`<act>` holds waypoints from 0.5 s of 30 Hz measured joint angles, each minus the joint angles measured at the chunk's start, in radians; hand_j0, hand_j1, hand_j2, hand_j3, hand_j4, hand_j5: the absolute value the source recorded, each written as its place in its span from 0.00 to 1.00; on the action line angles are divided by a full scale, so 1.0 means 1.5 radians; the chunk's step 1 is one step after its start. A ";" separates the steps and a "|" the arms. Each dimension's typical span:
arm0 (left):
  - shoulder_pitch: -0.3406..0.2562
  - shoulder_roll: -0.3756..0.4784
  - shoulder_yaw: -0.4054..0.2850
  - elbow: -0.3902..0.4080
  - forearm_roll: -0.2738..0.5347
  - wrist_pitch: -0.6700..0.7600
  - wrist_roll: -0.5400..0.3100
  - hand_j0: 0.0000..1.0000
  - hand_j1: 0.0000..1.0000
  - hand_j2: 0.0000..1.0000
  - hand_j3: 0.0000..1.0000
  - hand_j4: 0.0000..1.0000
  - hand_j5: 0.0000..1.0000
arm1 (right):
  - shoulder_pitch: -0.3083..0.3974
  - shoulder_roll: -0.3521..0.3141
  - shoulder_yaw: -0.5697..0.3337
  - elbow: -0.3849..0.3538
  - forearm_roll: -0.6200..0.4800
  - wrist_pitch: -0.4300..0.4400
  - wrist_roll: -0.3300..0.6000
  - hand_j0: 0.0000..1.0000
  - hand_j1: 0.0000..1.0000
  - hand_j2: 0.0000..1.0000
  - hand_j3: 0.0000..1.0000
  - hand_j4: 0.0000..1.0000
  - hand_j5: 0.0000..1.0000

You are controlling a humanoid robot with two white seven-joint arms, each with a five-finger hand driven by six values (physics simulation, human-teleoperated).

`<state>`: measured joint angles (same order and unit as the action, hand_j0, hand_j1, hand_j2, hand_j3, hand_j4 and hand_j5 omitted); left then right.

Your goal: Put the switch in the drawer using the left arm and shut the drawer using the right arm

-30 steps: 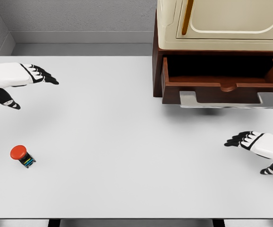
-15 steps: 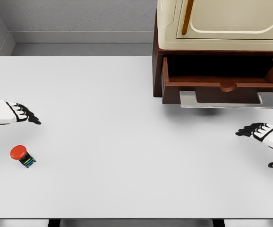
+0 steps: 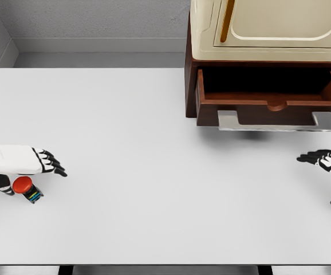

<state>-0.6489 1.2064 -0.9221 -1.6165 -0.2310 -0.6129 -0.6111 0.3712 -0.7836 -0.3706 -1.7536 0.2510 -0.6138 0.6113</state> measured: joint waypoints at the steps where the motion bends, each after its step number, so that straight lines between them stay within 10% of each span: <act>1: 0.001 -0.001 0.000 -0.002 -0.001 0.000 0.000 1.00 1.00 1.00 1.00 1.00 1.00 | 0.002 0.001 -0.003 0.000 0.000 0.000 0.000 0.65 0.65 0.65 0.65 0.65 0.65; 10: 0.005 0.016 -0.010 -0.020 -0.004 0.000 0.000 0.98 0.98 0.98 0.98 0.98 0.98 | 0.000 0.012 -0.052 -0.002 -0.010 0.000 0.000 0.57 0.57 0.57 0.57 0.57 0.57; 15: 0.005 0.016 -0.010 -0.022 -0.004 0.000 0.000 0.54 0.54 0.54 0.54 0.54 0.54 | -0.004 0.013 -0.069 -0.003 -0.022 0.000 0.000 0.54 0.54 0.54 0.54 0.54 0.54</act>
<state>-0.6412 1.2309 -0.9364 -1.6497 -0.2376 -0.6129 -0.6110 0.3651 -0.7638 -0.4743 -1.7586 0.2179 -0.6136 0.6112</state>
